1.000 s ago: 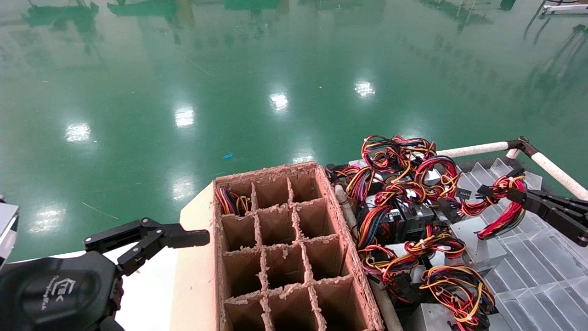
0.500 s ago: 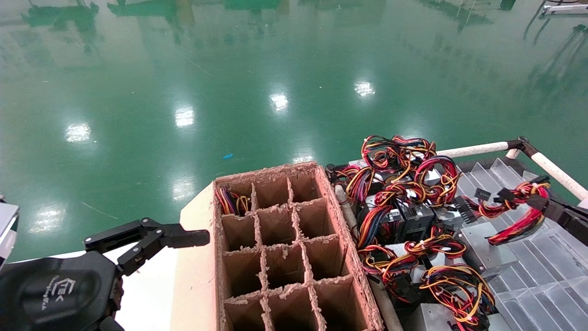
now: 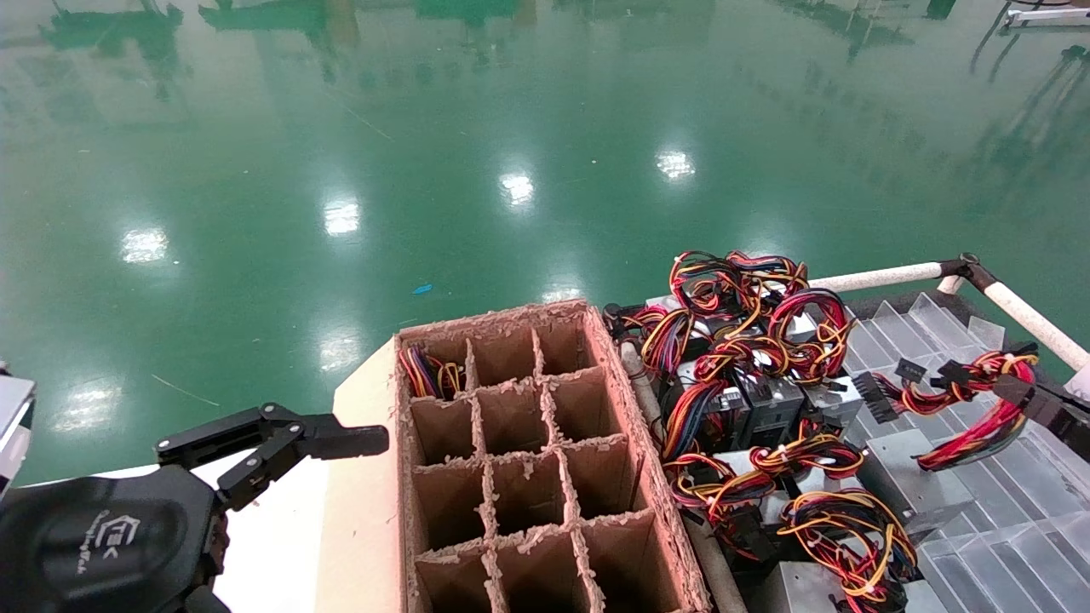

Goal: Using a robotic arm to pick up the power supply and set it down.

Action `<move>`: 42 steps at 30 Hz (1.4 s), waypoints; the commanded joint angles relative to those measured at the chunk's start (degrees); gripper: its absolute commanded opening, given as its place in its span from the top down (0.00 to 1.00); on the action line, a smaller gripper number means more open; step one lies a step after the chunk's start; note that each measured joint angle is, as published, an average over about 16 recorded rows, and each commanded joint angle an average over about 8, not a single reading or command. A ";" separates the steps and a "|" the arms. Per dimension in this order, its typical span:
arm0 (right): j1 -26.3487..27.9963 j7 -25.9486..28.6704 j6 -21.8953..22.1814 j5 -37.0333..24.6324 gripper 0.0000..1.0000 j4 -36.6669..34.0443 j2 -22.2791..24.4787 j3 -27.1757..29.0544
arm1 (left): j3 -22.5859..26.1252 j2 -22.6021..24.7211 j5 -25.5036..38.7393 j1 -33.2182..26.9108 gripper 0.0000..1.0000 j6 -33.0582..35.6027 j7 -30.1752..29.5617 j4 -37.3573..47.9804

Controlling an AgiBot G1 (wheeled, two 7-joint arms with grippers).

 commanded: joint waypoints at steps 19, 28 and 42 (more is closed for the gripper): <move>1.65 0.68 6.06 -2.38 0.23 -0.62 -3.22 -1.68 | 0.01 -0.01 -0.01 0.00 0.00 -0.01 0.01 0.00; 1.92 0.70 6.32 -2.71 0.00 -0.42 -3.30 -1.92 | 0.00 -0.01 -0.03 0.01 0.00 -0.02 0.01 0.01; 1.75 0.71 6.18 -2.64 0.00 -0.53 -3.24 -1.80 | 0.00 -0.01 -0.03 0.01 0.00 -0.02 0.01 0.01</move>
